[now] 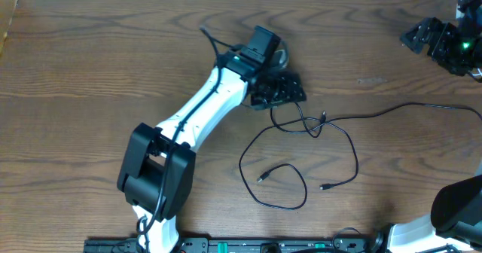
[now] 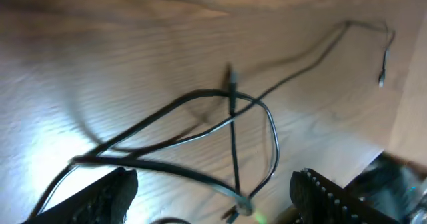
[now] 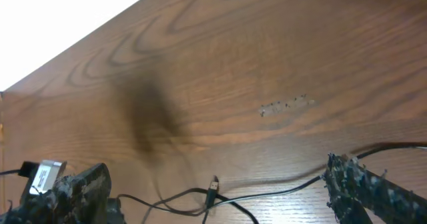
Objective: Untangle cables
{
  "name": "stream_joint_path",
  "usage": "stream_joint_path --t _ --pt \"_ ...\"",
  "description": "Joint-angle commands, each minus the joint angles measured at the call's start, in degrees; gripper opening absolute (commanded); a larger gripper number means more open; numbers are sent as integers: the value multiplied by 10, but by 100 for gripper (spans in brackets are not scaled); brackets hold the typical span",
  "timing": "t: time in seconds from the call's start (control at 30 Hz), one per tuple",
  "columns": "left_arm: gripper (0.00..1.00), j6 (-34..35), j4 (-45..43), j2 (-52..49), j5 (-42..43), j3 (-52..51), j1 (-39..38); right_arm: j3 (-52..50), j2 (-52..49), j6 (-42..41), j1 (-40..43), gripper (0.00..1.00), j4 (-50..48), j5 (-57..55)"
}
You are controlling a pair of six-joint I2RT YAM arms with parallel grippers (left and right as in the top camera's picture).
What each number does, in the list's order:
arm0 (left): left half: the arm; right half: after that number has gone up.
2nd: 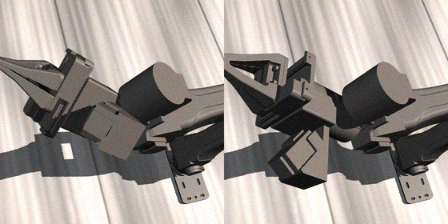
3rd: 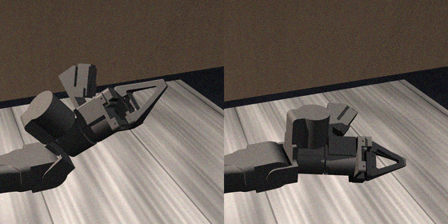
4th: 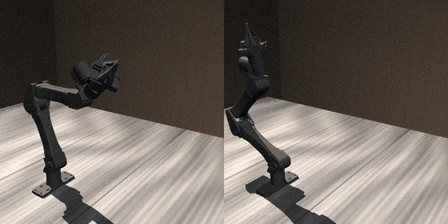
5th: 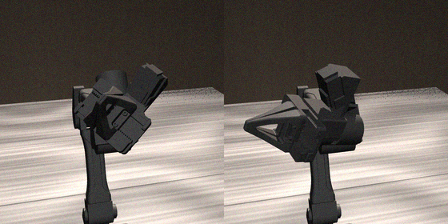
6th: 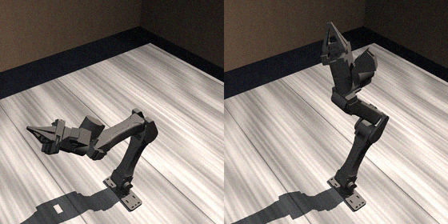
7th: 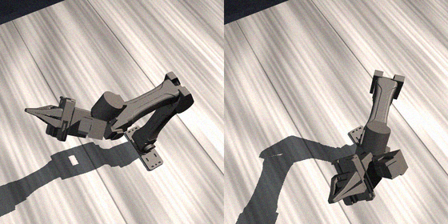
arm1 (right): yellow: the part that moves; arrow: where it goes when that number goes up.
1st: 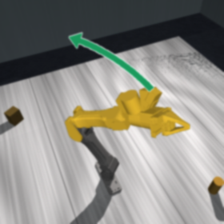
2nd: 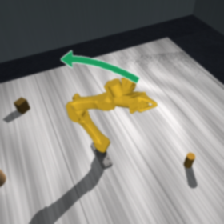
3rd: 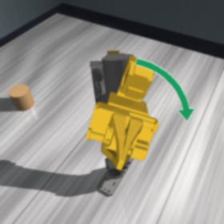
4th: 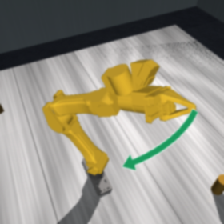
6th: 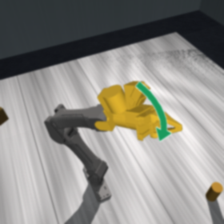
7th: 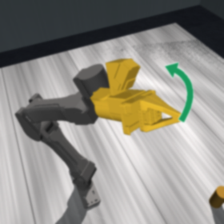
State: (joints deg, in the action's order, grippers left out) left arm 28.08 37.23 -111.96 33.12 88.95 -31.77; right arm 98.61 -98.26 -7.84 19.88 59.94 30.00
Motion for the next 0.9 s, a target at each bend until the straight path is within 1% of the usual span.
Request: stream_joint_path --t 0.0,0.17,0.27,0.37,0.5,0.57,0.6,0.63,0.67,0.77,0.87 --pt "78 -104 -5 -4 7 -2 -14 -2 -3 17 -8 98 5 -1" --pt "78 -111 -14 -4 7 -2 -20 -2 -3 17 -9 98 12 -1" --pt "75 -104 -14 -6 5 -2 -22 -2 -3 17 -9 97 17 -1" --pt "71 -66 -16 -13 -15 -2 -26 -2 -3 17 -9 97 23 -1" --pt "61 -8 -31 -29 -43 -2 -31 -2 -3 17 -12 97 23 -1" --pt "50 1 -45 -37 -42 -2 -34 -2 -3 17 -17 97 23 -1" --pt "38 1 -50 -38 -43 -2 -34 -2 -3 17 -20 97 23 -1" --pt "19 1 -53 -38 -45 -2 -34 -2 -3 17 -23 97 23 -1" --pt "8 1 -53 -36 -57 -2 -34 -2 -3 17 -28 97 24 -1" --pt "7 -10 -47 -23 -55 4 -27 -2 -3 26 -40 97 28 -1" --pt "7 -56 -12 10 -56 33 -18 -2 -3 57 -56 97 42 -1"
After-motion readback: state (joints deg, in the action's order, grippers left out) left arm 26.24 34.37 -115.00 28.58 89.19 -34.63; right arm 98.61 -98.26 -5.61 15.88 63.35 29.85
